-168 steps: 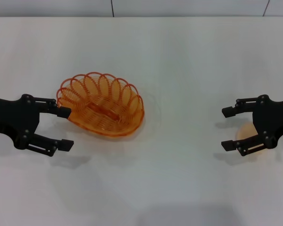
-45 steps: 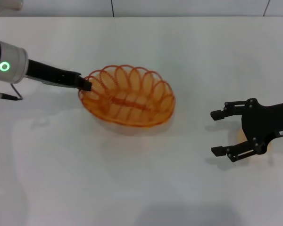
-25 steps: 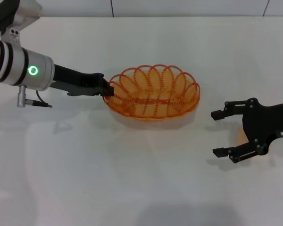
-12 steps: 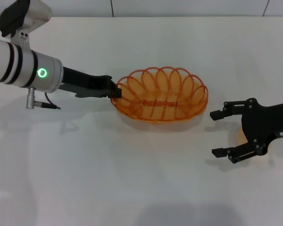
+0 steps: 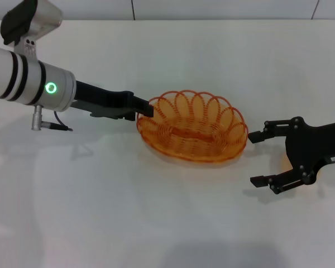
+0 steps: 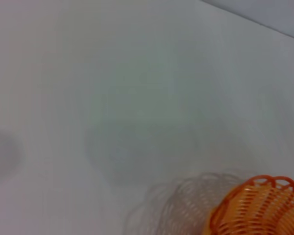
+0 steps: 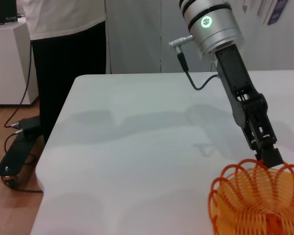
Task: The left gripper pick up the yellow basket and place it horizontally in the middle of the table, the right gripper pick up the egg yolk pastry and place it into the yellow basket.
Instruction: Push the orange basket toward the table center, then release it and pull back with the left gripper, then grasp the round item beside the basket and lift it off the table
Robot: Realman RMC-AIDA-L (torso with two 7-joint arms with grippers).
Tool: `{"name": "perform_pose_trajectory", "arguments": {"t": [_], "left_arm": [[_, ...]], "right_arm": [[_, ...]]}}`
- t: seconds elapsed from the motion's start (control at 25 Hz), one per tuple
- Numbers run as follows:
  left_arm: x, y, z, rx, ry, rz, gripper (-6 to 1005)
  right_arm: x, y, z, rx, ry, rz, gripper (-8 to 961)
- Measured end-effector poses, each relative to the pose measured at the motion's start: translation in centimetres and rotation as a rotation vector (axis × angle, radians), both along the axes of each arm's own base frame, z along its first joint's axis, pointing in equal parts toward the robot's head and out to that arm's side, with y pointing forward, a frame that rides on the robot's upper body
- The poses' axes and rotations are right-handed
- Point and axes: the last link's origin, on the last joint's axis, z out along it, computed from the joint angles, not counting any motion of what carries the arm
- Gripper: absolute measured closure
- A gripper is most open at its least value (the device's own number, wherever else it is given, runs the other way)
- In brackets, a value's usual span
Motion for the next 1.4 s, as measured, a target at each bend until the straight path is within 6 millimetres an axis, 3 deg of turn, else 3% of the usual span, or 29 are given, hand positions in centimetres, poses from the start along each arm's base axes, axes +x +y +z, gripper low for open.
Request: {"name": "perform_pose_trajectory", "arguments": {"t": [0.48, 0.64, 1.12, 1.24, 1.4], "left_arm": [[-0.1, -0.1, 0.8, -0.007, 0.017, -0.068, 254], [-0.1, -0.7, 2.5, 0.010, 0.043, -0.180, 123], [-2.5, -5.3, 8.4, 0.384, -0.046, -0.698, 125], [-3.0, -6.9, 8.8, 0.461, -0.070, -0.816, 126], [-3.9, -8.4, 8.8, 0.404, -0.094, -0.907, 127]], "right_arm": [[-0.2, 0.1, 0.1, 0.004, 0.014, -0.007, 83], [-0.2, 0.1, 0.1, -0.002, 0.021, -0.035, 84], [0.1, -0.1, 1.0, 0.021, 0.040, -0.134, 84], [0.0, 0.0, 1.3, 0.022, 0.035, -0.154, 84], [0.0, 0.1, 1.7, 0.025, 0.017, -0.180, 84]]}}
